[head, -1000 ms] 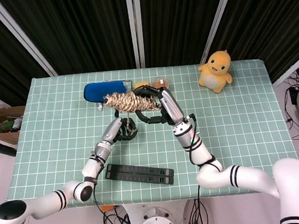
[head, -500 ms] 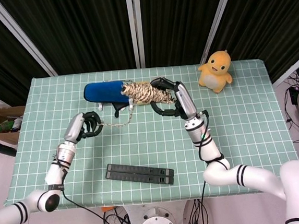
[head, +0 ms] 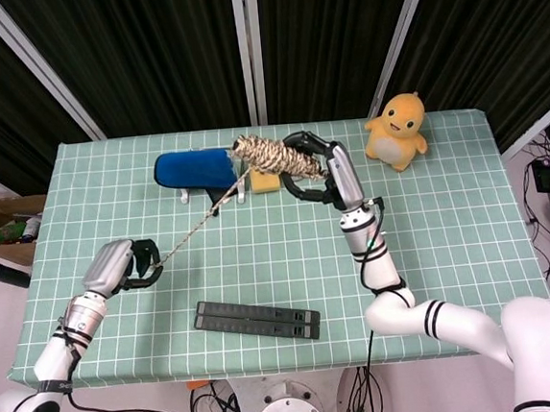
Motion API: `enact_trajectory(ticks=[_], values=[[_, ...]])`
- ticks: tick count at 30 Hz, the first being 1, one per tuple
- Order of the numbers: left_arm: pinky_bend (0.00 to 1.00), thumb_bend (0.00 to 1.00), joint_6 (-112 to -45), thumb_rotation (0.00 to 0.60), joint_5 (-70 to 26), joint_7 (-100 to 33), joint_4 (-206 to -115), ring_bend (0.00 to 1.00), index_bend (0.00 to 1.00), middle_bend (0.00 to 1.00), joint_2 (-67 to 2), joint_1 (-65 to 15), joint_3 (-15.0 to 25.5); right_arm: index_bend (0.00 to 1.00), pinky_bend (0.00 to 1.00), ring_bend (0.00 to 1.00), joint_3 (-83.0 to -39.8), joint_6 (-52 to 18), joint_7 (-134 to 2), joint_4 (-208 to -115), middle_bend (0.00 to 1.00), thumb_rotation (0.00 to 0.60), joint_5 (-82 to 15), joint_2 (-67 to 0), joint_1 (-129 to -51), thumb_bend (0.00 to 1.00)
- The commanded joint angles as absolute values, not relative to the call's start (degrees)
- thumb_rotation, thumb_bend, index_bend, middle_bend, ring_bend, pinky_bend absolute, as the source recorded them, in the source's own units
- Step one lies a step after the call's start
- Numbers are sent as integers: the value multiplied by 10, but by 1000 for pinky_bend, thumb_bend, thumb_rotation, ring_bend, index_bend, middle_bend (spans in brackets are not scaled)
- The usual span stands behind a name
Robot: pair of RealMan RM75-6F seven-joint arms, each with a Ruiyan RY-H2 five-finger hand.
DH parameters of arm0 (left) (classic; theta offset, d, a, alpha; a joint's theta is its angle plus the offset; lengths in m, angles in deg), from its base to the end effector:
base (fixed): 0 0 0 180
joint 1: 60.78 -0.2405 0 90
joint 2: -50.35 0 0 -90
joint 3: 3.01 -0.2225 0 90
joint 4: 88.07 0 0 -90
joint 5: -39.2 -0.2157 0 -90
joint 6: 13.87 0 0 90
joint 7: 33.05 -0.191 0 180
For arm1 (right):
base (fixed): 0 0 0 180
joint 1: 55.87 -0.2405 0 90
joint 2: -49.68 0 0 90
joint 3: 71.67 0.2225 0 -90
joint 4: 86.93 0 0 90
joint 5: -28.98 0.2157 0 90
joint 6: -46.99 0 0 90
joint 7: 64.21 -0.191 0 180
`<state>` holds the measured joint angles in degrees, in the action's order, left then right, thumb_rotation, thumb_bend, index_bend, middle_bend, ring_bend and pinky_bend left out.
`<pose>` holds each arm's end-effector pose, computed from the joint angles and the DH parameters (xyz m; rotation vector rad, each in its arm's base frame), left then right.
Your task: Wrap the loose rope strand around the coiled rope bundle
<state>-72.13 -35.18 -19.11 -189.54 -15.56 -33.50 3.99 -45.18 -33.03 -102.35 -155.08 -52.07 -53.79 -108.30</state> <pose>-0.1831 0.3128 0.0519 -1.5883 -1.4288 -1.1231 0.0229 -0.4040 0.0499 1.2251 -1.2335 2.2957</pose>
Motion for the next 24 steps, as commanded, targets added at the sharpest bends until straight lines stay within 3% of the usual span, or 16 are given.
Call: enact_trajectory(ticks=[1,11,24], values=[[724,456,-743,600,-371,-201,-1952,674,800,803,-106,-348,38,889,840,615,-457,-322,-1019,-1524,702,600,-520,-552,-1091,680],[727,462,-754,600,-376,-286,-2112,676,802,809,46,-349,50,889,840,615,-480,-316,-995,-1419,702,600,-538,-608,-1120,674],[725,463,-821,600,-362,-456,-2198,676,802,810,116,-332,96,890,841,615,-484,-307,-1006,-1368,702,600,-537,-647,-1139,676]])
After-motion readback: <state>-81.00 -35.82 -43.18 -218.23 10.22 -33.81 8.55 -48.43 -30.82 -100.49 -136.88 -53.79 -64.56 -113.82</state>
